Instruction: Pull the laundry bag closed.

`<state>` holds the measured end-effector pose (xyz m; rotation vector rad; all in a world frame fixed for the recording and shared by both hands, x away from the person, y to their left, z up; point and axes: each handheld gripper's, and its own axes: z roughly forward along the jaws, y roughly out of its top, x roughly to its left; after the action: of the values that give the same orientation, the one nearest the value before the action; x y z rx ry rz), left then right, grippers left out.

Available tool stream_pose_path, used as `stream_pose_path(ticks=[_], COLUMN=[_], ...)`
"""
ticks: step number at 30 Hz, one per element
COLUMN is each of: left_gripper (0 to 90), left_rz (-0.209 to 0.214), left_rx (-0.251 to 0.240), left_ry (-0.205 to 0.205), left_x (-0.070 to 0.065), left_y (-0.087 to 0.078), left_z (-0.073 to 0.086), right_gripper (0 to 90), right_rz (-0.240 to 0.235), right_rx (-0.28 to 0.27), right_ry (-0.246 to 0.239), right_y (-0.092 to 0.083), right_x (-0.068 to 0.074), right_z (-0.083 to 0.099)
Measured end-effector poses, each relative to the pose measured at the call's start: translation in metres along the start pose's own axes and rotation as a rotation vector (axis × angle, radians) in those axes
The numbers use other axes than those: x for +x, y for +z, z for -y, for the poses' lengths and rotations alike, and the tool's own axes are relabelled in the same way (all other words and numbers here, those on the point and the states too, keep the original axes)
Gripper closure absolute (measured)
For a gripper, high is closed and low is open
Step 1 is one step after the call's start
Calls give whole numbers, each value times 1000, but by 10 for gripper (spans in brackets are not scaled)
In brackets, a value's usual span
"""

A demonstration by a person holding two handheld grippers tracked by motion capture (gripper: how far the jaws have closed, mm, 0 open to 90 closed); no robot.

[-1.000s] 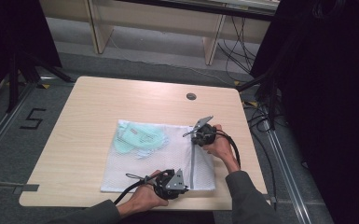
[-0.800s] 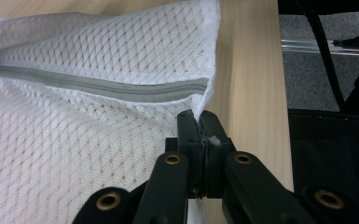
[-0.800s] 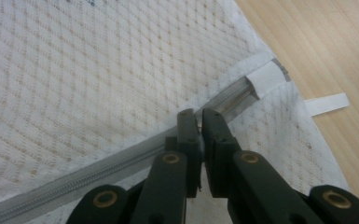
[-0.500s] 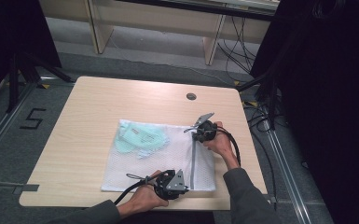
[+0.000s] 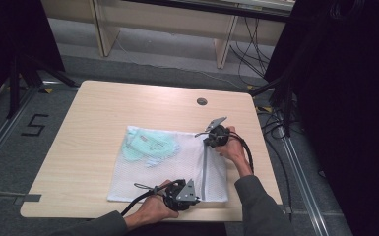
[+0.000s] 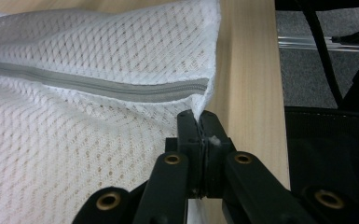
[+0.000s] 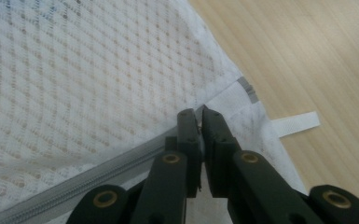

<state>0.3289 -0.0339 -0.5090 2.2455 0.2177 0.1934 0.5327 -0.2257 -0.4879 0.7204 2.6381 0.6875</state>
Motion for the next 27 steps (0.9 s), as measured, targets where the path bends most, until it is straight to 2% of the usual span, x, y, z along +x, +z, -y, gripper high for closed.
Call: stream_pose_path(ticks=[2, 3, 5, 6, 7, 8, 9, 14, 16, 18, 19, 20, 21, 22, 24, 25, 27], left_gripper=[888, 887, 887, 887, 887, 887, 887, 886, 887, 886, 886, 886, 886, 886, 884, 883, 880], left_rz=[9, -1, 7, 1, 2, 4, 4, -2, 0, 4, -3, 5, -4, -3, -5, -6, -10], left_rx=[27, -5, 3, 25, 4, 4, 4, -1, 18, 7, 2, 40, -6, 5, -4, -4, -9], left_ry=[31, 0, 2, 28, 0, -4, -3, -6, 15, -5, 12, 44, -8, 2, -9, -8, -16], left_x=[0, -2, -1, 1, 0, 0, 0, 1, 1, 2, 3, 6, 3, 4, 4, 4, 4], left_y=[-1, 1, 1, 0, 1, 1, 1, 2, 3, 4, 3, 1, 3, 2, 2, 2, 4], left_z=[0, 0, 0, 0, 1, 1, 0, 0, 0, 0, 0, -1, 0, -1, -1, -1, -1], right_gripper=[870, 870, 870, 870, 870, 870, 870, 870, 870, 870, 870, 870, 870, 869, 868, 867, 864], right_rz=[10, 13, 15, 23, 19, 19, 38, 44, 50, 51, 44, 44, 58, 55, 58, 52, 50], right_rx=[-6, 3, -8, -8, 14, 14, 18, 21, 20, 21, 32, 32, 17, 15, 12, 28, 24], right_ry=[8, 15, 14, 11, 11, 11, 7, -3, -5, -18, 3, 3, -9, -12, -16, 12, 15], right_y=[0, 0, 0, 0, -1, -1, 0, 2, 3, 4, 4, 4, 4, 4, 4, 4, 5], right_x=[-2, -3, -4, -4, -4, -4, -3, -2, -1, -1, 2, 2, 1, 0, 0, 2, 1], right_z=[1, 1, 2, 2, 0, 0, -2, -5, -6, -7, -7, -7, -8, -8, -8, -7, -7])
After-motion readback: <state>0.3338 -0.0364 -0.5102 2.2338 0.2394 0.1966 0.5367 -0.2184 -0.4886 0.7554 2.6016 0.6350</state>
